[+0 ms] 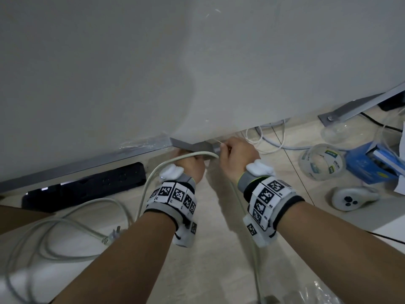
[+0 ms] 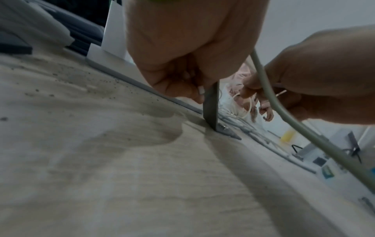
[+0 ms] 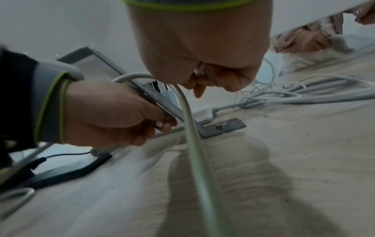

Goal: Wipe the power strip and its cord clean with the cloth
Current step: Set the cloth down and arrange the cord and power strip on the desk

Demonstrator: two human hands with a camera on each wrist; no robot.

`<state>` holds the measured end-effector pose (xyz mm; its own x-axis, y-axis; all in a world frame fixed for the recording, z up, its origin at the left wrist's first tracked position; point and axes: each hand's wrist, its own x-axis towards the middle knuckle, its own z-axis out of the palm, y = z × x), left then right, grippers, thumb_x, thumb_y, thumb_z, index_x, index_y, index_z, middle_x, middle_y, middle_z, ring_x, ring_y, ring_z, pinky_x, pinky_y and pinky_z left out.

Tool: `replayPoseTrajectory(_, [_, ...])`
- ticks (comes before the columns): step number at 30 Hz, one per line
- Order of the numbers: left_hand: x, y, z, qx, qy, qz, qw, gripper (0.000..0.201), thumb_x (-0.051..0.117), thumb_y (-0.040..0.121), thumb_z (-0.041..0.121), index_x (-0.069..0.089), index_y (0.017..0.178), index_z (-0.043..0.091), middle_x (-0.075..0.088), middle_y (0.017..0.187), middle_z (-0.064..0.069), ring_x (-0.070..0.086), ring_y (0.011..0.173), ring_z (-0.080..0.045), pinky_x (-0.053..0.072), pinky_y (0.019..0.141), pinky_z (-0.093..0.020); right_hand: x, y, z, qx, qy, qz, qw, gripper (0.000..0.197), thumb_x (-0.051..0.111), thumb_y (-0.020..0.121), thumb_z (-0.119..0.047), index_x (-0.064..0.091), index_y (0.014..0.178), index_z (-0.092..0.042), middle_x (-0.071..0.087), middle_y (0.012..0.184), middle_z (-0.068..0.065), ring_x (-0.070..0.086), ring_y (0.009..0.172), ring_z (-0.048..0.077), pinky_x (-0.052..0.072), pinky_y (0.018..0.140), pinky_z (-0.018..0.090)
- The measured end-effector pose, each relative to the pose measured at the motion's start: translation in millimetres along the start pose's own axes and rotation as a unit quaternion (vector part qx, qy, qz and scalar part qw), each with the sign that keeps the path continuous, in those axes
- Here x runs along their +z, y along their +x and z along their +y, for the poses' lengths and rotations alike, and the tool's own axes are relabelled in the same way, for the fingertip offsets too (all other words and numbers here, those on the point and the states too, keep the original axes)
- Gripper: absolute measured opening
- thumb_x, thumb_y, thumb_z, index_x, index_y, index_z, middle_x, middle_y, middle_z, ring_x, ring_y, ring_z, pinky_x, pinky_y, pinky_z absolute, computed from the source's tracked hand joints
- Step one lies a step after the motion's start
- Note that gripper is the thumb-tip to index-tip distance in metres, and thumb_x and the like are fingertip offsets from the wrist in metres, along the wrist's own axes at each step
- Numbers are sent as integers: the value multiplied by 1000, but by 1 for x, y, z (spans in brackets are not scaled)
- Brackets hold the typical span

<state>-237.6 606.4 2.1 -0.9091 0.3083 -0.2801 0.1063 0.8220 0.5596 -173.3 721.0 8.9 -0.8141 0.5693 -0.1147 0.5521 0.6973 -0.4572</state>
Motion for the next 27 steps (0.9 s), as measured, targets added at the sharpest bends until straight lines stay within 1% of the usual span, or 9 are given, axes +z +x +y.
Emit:
replayPoseTrajectory(4, [-8,-5,8,-14,8,-18,1000,20,41,98,24,58,93,13,63,95,-12,61,93,-31,42,77,-33,-7,-21,-8,31,27,-35,999,28,38,95,-31,54,79,-16,57,75,4,49,66,27,35,60,28])
replayPoseTrajectory(9, [-7,-6,4,-17,-24,-14,999,19,43,96,23,57,84,17,64,91,-7,56,78,-27,41,69,-33,17,-31,-18,93,246,-56,963,31,39,85,-33,62,74,-15,69,79,7,65,71,30,56,68,43])
replayPoseTrajectory(11, [0,-6,-4,-17,-60,10,998,21,47,92,30,58,78,20,62,78,0,60,74,-27,40,65,-31,16,-26,-18,104,267,-39,957,27,47,89,-27,67,77,-14,68,79,4,63,73,25,54,70,36])
replayPoseTrajectory(13, [8,-9,-14,-53,-120,-21,991,25,49,89,36,67,77,22,69,77,-1,65,78,-27,49,70,-32,13,-18,-17,112,293,-28,949,25,53,91,-27,70,77,-14,64,68,2,58,64,20,48,63,28])
replayPoseTrajectory(15, [14,-14,-16,-104,-261,-40,959,25,55,88,33,69,68,25,72,71,-2,68,71,-22,56,74,-36,10,-9,-19,120,316,-42,940,27,56,90,-27,70,76,-9,62,63,3,53,60,14,44,61,24])
replayPoseTrajectory(18, [18,-15,-15,-157,-428,-65,888,19,60,89,18,69,72,16,69,64,-2,63,57,-13,56,65,-29,9,-2,-16,118,312,-93,938,20,61,88,-25,72,73,-19,65,66,-8,57,66,7,46,66,20])
replayPoseTrajectory(20, [15,-15,-14,-161,-486,-101,853,17,59,92,16,66,76,13,65,59,2,59,52,-8,52,60,-25,6,-1,-11,110,325,-123,931,18,64,88,-22,72,71,-21,61,59,-13,56,61,7,50,68,25])
replayPoseTrajectory(23, [13,-13,-21,-175,-562,-124,799,11,57,93,12,62,84,7,63,60,0,59,48,-4,51,51,-19,1,-1,-2,107,359,-138,917,21,64,90,-19,69,70,-17,63,61,0,56,61,16,53,70,34])
replayPoseTrajectory(27, [15,-12,-24,-160,-568,-138,796,10,57,92,11,61,83,7,61,68,-4,60,49,-4,51,50,-16,-3,-3,-2,112,413,-149,891,25,55,96,-15,66,74,-13,65,63,3,57,55,13,51,59,25])
